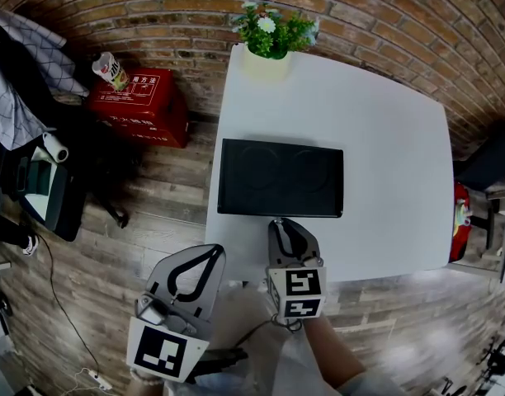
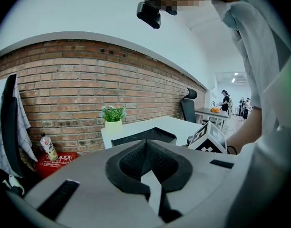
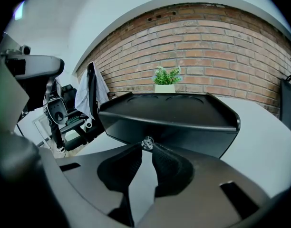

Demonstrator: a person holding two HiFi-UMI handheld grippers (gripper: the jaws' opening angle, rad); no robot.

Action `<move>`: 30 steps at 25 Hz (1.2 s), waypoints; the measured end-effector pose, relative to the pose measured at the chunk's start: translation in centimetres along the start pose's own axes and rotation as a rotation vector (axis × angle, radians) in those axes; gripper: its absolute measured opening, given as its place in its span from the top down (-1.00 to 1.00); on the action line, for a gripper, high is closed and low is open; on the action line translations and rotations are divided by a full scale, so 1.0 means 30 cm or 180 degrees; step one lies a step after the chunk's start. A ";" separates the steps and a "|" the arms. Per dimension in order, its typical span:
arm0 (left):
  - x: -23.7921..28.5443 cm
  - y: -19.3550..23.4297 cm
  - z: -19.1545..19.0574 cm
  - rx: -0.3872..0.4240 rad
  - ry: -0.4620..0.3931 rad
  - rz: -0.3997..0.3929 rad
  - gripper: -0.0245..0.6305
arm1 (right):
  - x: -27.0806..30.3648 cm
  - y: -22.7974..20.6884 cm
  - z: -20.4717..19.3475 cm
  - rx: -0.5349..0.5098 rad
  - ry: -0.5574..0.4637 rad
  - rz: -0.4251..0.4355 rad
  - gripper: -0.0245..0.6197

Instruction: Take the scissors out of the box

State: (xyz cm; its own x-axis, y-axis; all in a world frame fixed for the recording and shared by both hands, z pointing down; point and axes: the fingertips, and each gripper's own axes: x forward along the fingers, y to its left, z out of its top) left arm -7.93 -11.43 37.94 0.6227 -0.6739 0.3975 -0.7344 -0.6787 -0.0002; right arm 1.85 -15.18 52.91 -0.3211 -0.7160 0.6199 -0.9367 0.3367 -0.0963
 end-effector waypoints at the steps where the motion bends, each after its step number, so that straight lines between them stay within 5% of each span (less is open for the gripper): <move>1: -0.003 -0.001 -0.001 0.0009 0.0003 -0.0007 0.88 | -0.001 0.002 0.000 0.0007 0.0000 -0.0007 0.64; 30: -0.020 -0.106 0.012 0.0116 -0.0053 -0.0116 0.88 | -0.148 0.070 -0.117 -0.0027 0.0091 0.0113 0.64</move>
State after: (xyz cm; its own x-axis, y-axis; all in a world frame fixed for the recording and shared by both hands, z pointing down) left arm -5.88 -8.97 37.38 0.6535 -0.6531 0.3827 -0.7010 -0.7129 -0.0194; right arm 1.78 -9.14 52.70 -0.3498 -0.6857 0.6383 -0.9235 0.3669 -0.1120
